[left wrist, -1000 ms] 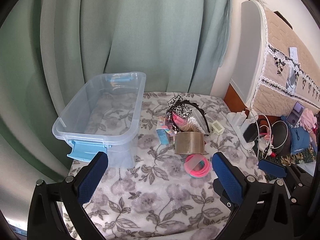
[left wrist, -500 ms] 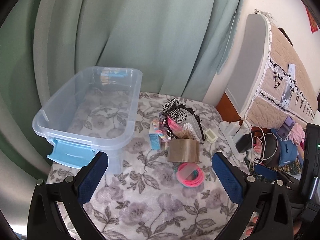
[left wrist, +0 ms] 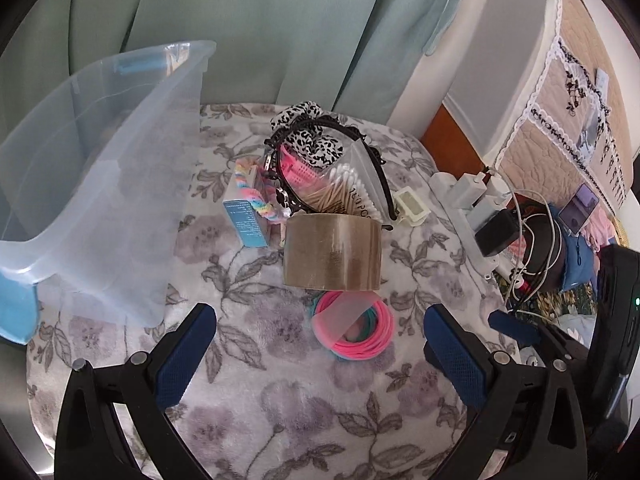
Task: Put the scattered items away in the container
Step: 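Grasp the brown tape roll with the left tool while the right tool grasps the pink hair ties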
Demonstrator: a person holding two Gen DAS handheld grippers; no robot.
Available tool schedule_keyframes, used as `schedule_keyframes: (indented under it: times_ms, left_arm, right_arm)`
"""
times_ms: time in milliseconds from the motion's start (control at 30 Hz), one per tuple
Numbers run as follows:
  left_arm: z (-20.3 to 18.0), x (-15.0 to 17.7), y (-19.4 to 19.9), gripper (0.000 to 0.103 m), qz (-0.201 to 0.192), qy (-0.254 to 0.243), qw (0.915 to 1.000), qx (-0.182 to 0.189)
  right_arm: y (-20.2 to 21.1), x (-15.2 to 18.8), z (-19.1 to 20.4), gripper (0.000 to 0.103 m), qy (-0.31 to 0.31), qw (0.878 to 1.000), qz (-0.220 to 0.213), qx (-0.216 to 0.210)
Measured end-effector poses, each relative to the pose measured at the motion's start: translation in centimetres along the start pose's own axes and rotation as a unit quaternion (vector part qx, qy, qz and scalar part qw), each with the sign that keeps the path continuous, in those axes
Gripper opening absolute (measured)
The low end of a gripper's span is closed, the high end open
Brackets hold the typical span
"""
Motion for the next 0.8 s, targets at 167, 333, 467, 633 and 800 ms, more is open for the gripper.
schedule_keyframes:
  times_ms: [167,333,467,633,800]
  left_arm:
    - [-0.3,-0.6,-4.2,0.103,0.035,0.007,0.9994,0.0]
    - [0.0,-0.9,-7.6,0.1,0.062,0.012,0.998,-0.007]
    - [-0.1,-1.2,-9.1,0.098,0.075,0.019,0.997,0.01]
    - [-0.6,-1.8,-9.9,0.088,0.076,0.022,0.9959,0.043]
    - [-0.6,-2.2,-10.1,0.086,0.077,0.027,0.9951,0.056]
  right_arm:
    - [-2.9,1.7,0.6,0.096,0.002,0.999,0.03,-0.042]
    - [-5.3,2.3,1.2,0.09,0.011,0.997,0.045,-0.061]
    - [-6.6,2.3,1.7,0.087,0.012,0.996,0.047,-0.076]
    - [-7.5,2.1,2.2,0.087,0.024,0.996,0.032,-0.086]
    - [-7.8,1.8,2.7,0.082,0.032,0.996,0.019,-0.084]
Point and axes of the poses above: each gripper's, at about its wrist camera, not at the fingertips, and y roughly against the way its jaws point, z to its left, x to its underside, the point moved 8 cm from there along -y, roughly the way its jaws point, and after that the axes turned 1 degree about y, right-handed, at the moved point
